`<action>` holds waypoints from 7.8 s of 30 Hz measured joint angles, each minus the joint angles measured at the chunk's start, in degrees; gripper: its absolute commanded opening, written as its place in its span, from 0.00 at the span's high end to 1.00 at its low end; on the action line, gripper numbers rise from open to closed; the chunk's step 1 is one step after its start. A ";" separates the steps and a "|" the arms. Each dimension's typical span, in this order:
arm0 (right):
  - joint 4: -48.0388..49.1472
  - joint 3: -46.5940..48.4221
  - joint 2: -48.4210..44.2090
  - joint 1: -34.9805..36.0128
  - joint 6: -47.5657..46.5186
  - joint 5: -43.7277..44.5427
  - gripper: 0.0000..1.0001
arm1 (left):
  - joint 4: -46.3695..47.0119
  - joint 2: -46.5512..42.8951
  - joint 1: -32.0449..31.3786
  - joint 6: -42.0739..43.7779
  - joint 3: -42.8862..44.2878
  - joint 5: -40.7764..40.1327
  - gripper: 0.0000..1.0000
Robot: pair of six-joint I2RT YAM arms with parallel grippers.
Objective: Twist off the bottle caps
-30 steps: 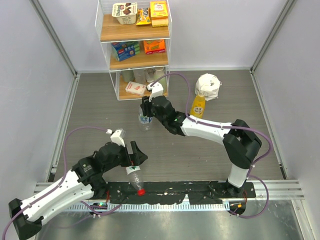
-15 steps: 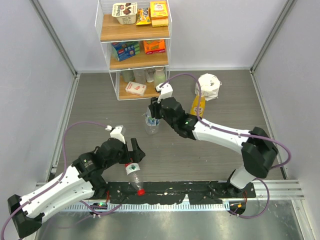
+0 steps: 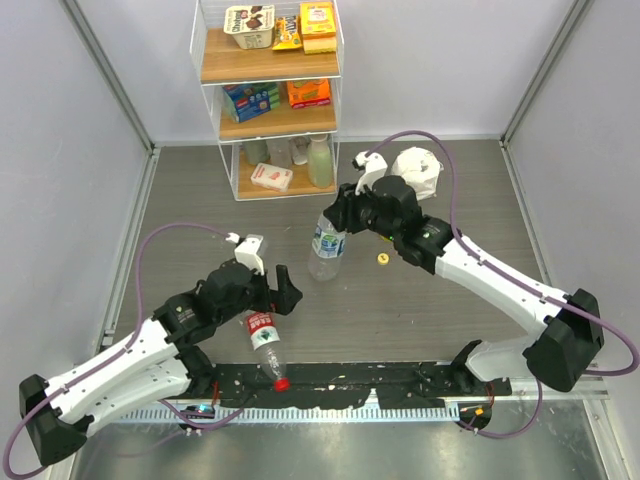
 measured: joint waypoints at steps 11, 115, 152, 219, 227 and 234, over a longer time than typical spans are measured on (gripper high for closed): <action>-3.61 -4.11 -0.17 -6.71 12.11 -24.33 0.98 | 10.05 3.63 0.00 6.19 1.84 6.40 0.00; -0.22 -4.39 -2.10 -4.44 18.99 -16.44 0.98 | 1.97 28.20 -24.96 -3.54 12.72 -32.06 1.00; 62.66 -25.81 -6.58 -13.53 34.80 -57.77 0.94 | 21.20 2.69 -25.62 5.60 -2.51 -6.49 1.00; -4.90 -2.56 -6.97 -7.48 17.29 -17.11 0.44 | 0.94 35.15 -26.71 -1.01 19.39 -35.10 1.00; -4.85 -2.86 -6.97 -7.23 17.31 -17.09 0.43 | 0.94 35.17 -26.71 -1.79 19.56 -35.19 1.00; -4.11 -3.45 -6.64 -7.21 17.35 -16.98 0.75 | 0.96 36.06 -26.73 -1.88 20.87 -35.19 1.00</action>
